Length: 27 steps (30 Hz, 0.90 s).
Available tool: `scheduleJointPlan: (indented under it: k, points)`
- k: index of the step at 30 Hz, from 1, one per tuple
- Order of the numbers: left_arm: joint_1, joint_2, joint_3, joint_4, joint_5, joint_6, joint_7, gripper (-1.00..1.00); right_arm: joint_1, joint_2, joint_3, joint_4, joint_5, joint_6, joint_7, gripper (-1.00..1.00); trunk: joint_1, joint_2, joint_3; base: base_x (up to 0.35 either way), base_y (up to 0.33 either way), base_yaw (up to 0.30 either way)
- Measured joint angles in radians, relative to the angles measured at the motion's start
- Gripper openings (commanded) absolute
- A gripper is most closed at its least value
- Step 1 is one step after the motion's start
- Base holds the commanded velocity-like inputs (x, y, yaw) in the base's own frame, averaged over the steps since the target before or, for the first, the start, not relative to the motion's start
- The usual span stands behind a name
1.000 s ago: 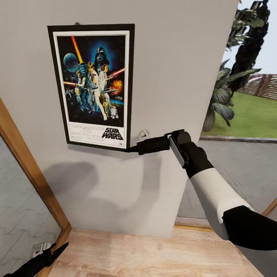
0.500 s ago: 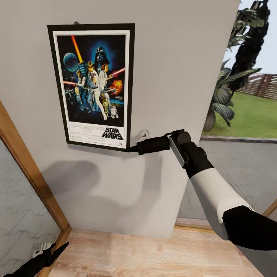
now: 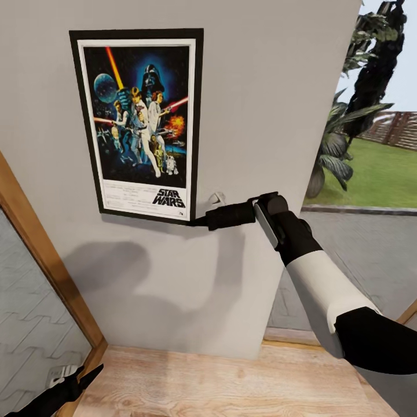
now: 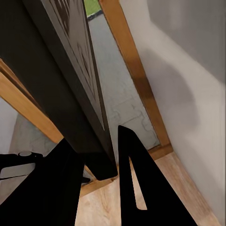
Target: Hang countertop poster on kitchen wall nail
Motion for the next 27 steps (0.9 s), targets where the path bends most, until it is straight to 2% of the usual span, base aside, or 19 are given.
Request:
scheduleJointPlan:
  k: [13, 27]
  points:
    - [0.0, 0.0, 0.0, 0.0, 0.0, 0.0, 0.0, 1.0, -0.052, 0.012, 0.0, 0.035, 0.001, 0.003, -0.001, -1.0, 0.0, 0.0, 0.0, 0.0, 0.0, 0.0]
    - [0.0, 0.0, 0.0, 0.0, 0.0, 0.0, 0.0, 1.0, -0.057, 0.018, 0.0, 0.062, 0.001, 0.002, -0.001, -1.0, 0.0, 0.0, 0.0, 0.0, 0.0, 0.0]
